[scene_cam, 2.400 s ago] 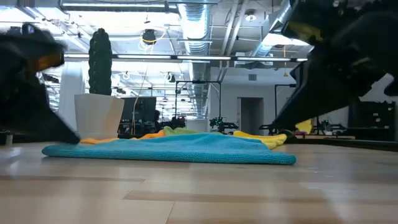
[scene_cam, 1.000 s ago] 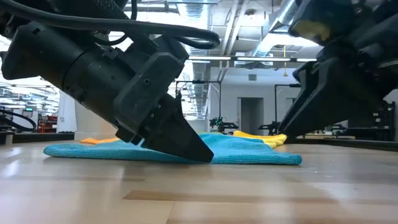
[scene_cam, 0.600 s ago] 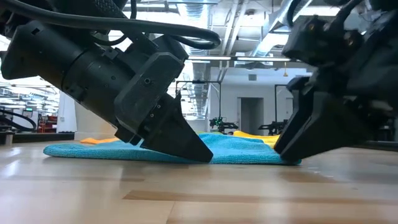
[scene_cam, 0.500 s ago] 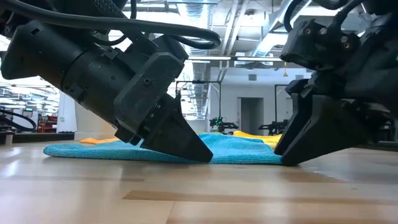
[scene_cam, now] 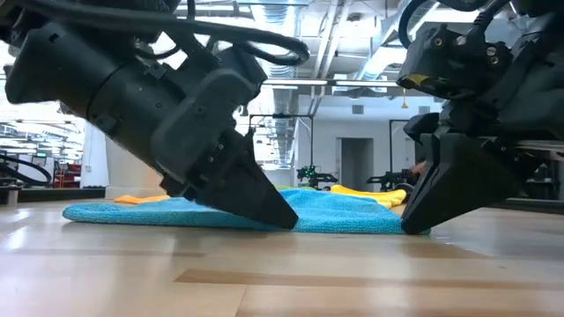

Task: Fold microfiber towels
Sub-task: Fold the blue microfiber towel

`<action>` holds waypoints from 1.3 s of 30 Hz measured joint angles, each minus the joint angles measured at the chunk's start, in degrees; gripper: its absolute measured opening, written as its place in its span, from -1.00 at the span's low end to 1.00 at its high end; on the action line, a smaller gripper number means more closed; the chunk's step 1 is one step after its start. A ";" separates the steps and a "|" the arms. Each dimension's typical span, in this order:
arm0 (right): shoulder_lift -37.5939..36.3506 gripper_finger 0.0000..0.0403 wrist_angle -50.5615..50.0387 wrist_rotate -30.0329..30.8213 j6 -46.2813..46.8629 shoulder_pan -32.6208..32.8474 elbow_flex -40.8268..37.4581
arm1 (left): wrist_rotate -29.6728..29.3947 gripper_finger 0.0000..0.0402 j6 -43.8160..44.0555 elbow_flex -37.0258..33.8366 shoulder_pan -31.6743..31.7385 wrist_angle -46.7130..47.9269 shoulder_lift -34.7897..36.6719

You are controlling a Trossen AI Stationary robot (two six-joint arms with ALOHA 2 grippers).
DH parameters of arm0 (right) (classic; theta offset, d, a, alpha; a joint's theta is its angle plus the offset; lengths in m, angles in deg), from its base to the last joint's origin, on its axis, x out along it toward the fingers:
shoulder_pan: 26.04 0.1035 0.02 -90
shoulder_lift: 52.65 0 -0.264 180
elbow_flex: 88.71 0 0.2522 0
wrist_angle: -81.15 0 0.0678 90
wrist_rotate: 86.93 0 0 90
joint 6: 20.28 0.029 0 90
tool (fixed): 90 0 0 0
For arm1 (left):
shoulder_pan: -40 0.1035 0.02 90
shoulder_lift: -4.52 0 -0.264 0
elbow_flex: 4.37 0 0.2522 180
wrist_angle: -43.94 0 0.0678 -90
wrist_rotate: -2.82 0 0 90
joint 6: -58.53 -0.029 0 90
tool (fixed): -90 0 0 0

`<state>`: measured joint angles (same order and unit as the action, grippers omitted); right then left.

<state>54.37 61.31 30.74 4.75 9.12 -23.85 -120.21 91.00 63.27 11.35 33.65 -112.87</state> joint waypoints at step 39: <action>0.13 -0.88 6.88 -11.14 -30.18 -12.81 13.16 | -1.80 -1.00 3.09 0.16 -2.56 6.89 1.12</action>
<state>54.51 68.19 19.61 -25.43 -3.69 -10.70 -122.01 94.09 63.43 8.80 40.53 -111.75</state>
